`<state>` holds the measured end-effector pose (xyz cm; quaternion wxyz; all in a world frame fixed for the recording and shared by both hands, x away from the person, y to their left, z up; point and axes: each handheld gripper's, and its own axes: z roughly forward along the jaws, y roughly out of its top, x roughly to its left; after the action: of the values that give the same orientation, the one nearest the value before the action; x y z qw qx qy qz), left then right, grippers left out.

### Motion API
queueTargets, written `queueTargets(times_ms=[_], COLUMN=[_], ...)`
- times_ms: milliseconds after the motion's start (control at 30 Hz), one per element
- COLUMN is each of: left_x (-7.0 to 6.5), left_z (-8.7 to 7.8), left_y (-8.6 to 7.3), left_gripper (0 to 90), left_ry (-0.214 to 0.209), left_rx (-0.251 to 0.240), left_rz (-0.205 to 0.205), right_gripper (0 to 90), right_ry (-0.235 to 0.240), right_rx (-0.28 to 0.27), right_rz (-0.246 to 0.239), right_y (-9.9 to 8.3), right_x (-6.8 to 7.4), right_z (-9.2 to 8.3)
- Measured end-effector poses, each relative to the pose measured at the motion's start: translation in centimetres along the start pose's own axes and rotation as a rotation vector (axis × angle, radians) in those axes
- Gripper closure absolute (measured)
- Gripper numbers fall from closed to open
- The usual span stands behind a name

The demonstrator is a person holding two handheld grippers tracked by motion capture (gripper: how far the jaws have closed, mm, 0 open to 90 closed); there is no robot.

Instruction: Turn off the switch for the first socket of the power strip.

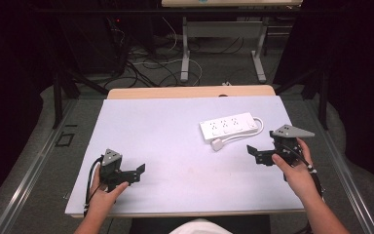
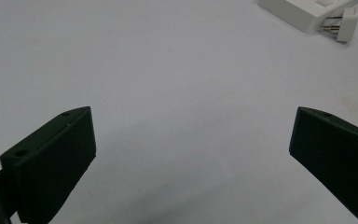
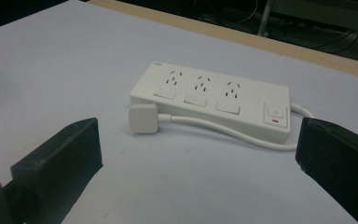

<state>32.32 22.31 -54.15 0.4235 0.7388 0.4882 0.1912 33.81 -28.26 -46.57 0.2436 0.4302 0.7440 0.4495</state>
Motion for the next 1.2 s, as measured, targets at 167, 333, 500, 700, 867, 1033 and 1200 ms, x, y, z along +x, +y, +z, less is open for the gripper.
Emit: queueTargets(times_ms=[167, 333, 500, 700, 867, 1033, 1200], left_x=[-0.1, -0.3, -0.2, -0.3, -0.4, -0.4, -0.4], left_z=[0.0, 0.0, -0.1, -0.3, -0.4, -0.3, -0.3], left_y=[0.0, -0.1, -0.1, 0.0, 0.0, 0.0, 0.0], left_gripper=[0.2, 0.2, 0.2, 0.2, 0.2, 0.2, 0.2], left_ry=[-0.01, -0.01, -0.015, -0.021, -0.023, -0.023, -0.024], left_rx=[-0.003, -0.001, -0.009, -0.009, -0.006, -0.003, -0.002], left_rz=[0.018, 0.028, 0.027, 0.049, 0.061, 0.058, 0.059], right_gripper=[0.0, 0.1, 0.5, 0.5, 0.5, 0.5, 0.5], right_ry=[-0.015, -0.031, -0.054, -0.052, -0.049, -0.06, -0.063], right_rx=[0.013, 0.017, 0.037, 0.055, 0.065, 0.066, 0.086], right_rz=[0.023, 0.027, 0.007, 0.003, 0.024, 0.031, 0.041], right_y=[-1.1, -2.0, -2.9, -4.4, -5.4, -6.3, -7.1], right_x=[-0.4, -0.6, -0.5, -0.4, -0.5, -1.0, -1.4], right_z=[-0.3, -0.5, -0.6, -0.4, -0.1, 0.3, 0.5])
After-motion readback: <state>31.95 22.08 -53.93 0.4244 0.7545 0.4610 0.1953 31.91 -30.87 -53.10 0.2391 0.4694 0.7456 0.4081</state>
